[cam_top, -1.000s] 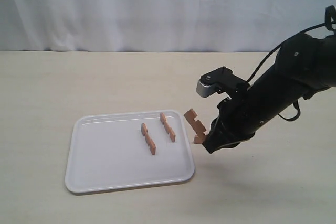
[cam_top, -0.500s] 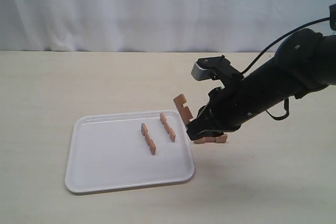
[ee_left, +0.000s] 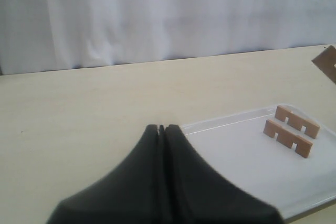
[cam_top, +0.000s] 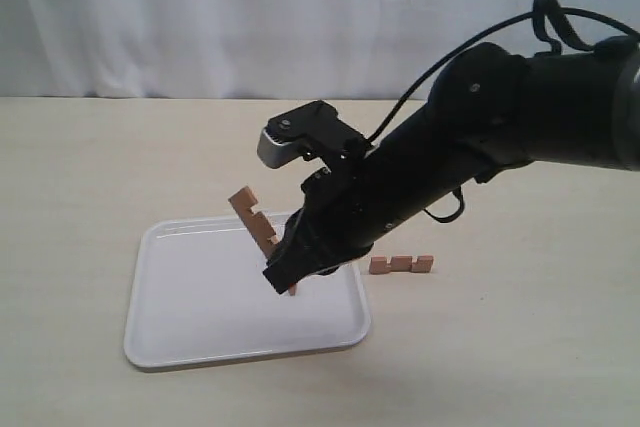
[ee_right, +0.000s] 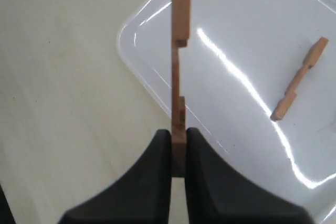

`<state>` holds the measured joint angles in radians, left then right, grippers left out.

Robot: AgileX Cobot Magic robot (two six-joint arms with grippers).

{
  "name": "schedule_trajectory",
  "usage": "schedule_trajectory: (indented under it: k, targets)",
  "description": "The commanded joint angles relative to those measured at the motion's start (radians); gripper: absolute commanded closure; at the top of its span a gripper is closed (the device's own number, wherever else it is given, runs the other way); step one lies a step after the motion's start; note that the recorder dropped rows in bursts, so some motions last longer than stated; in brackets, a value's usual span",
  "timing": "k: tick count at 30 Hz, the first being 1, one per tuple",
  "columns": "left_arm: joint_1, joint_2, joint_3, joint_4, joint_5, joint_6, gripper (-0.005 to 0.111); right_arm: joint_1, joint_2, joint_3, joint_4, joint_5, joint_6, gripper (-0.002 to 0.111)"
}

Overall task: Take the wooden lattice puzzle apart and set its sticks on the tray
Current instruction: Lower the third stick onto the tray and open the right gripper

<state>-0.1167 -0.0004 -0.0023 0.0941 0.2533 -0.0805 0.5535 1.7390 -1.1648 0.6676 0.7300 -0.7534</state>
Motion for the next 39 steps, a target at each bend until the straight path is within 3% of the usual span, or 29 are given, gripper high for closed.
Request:
schedule_trajectory:
  k: [1,4,6,10,15,28,39]
  targets:
    - [0.001,0.000,0.002,-0.001,-0.013,-0.003,0.107,0.059,0.064,-0.099,-0.179,0.032,0.216,0.104]
    - [0.001,0.000,0.002,-0.001,-0.013,-0.003,0.107,0.101,0.175,-0.253,-0.462,0.235,0.546,0.104]
    - [0.001,0.000,0.002,-0.001,-0.013,-0.003,0.107,0.125,0.239,-0.337,-0.558,0.309,0.637,0.104]
    - [0.001,0.000,0.002,-0.001,-0.013,-0.003,0.107,0.178,0.349,-0.457,-0.548,0.333,0.636,0.104]
    - [0.001,0.000,0.002,-0.001,-0.013,-0.003,0.107,0.181,0.463,-0.552,-0.556,0.337,0.781,0.104]
    - [0.001,0.000,0.002,-0.001,-0.013,-0.003,0.107,0.181,0.501,-0.557,-0.683,0.288,0.881,0.104]
    - [0.001,0.000,0.002,-0.001,-0.013,-0.003,0.107,0.181,0.546,-0.557,-0.679,0.265,0.882,0.104]
